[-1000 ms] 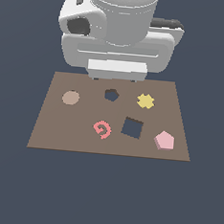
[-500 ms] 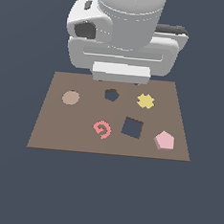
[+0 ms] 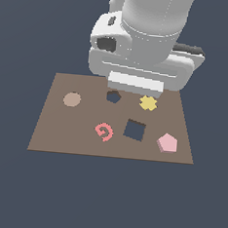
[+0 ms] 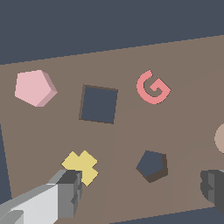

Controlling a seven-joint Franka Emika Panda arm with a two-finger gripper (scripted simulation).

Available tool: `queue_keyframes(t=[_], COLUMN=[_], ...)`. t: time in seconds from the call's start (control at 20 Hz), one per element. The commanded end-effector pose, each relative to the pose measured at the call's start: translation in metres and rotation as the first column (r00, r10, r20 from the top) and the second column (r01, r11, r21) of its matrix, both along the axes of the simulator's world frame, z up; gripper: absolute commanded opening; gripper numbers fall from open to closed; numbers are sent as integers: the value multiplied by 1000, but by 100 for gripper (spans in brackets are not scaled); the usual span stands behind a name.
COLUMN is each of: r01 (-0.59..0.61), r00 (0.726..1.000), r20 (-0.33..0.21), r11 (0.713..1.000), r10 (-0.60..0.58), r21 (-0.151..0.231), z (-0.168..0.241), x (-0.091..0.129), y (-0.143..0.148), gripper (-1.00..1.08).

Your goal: Insert a designated object into the corresponding slot on a board.

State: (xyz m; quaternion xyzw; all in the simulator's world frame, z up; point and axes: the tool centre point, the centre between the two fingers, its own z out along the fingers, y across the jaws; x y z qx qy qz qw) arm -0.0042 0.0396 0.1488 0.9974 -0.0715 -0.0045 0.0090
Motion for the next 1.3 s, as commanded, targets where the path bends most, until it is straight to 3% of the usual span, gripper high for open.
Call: queue_keyframes(t=[0.0, 0.45, 1.25], r01=[51, 286, 620], r00=[999, 958, 784], r20=[1, 5, 10], r11=[999, 958, 784], r10=[-51, -286, -621], r21=[1, 5, 14], z=[-7, -38, -86], x=[3, 24, 83], y=[11, 59, 119], gripper=[100, 100, 100])
